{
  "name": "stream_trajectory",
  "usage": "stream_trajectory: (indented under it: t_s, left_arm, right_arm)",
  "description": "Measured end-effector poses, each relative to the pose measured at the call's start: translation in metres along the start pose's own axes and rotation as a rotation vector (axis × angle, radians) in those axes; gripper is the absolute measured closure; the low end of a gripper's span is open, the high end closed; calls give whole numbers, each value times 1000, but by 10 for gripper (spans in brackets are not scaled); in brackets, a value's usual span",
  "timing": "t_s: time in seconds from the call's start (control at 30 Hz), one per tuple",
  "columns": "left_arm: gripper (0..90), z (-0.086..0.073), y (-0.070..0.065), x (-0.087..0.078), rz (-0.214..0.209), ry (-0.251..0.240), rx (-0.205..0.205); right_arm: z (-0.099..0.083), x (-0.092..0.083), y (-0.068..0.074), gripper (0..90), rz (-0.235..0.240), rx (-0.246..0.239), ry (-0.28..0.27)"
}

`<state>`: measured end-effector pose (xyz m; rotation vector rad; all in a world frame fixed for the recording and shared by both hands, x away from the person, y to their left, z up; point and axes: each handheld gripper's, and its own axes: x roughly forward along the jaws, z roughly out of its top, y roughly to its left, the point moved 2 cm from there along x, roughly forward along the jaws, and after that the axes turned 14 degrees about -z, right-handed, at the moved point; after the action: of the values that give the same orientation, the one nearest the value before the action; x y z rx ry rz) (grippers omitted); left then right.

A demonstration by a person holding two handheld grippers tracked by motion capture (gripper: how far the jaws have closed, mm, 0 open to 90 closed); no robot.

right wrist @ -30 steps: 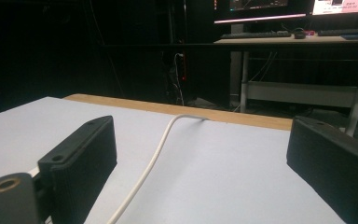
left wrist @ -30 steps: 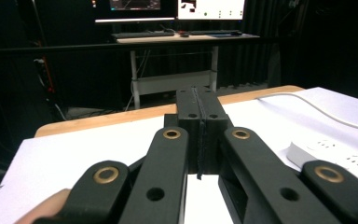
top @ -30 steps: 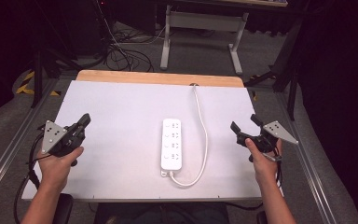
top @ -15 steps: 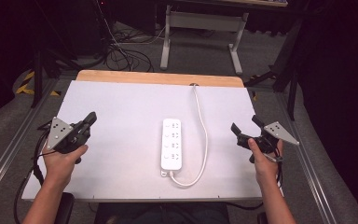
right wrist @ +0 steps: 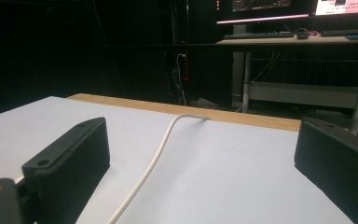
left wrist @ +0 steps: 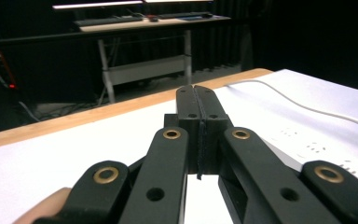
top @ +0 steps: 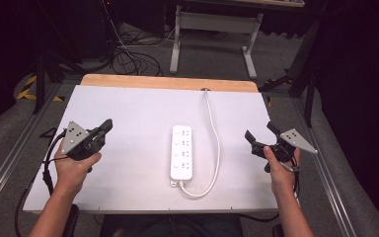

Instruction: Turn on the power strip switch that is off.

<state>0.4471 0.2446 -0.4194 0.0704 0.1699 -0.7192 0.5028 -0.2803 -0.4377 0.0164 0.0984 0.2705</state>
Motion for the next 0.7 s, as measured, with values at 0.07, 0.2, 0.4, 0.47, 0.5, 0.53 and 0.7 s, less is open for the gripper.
stream_trajectory:
  t_s: [0.07, 0.2, 0.4, 0.47, 0.5, 0.53, 0.7]
  left_arm:
    - [899, 0, -1, 2, -15, 10, 1]
    - [898, 0, -6, 9, -46, 37, 22]
    - [899, 3, -11, 21, -75, 62, 40]
    - [899, 3, -11, 25, -87, 73, 48]
    - [899, 3, -12, 26, -93, 83, 48]
    - [899, 3, -12, 28, -95, 84, 45]
    - [899, 3, -16, 38, -113, 108, 53]
  right_arm:
    - [0, 0, 0, 40, -6, -4, 0]
    - [0, 1, -1, 40, -12, -6, 0]
    - [1, 2, -1, 40, -11, -4, -1]
    - [1, 2, -1, 40, -13, -4, -1]
    - [1, 2, -1, 40, -11, -4, 1]
    - [1, 2, -1, 41, -17, -8, -3]
    - [3, 2, -3, 40, -35, -5, -15]
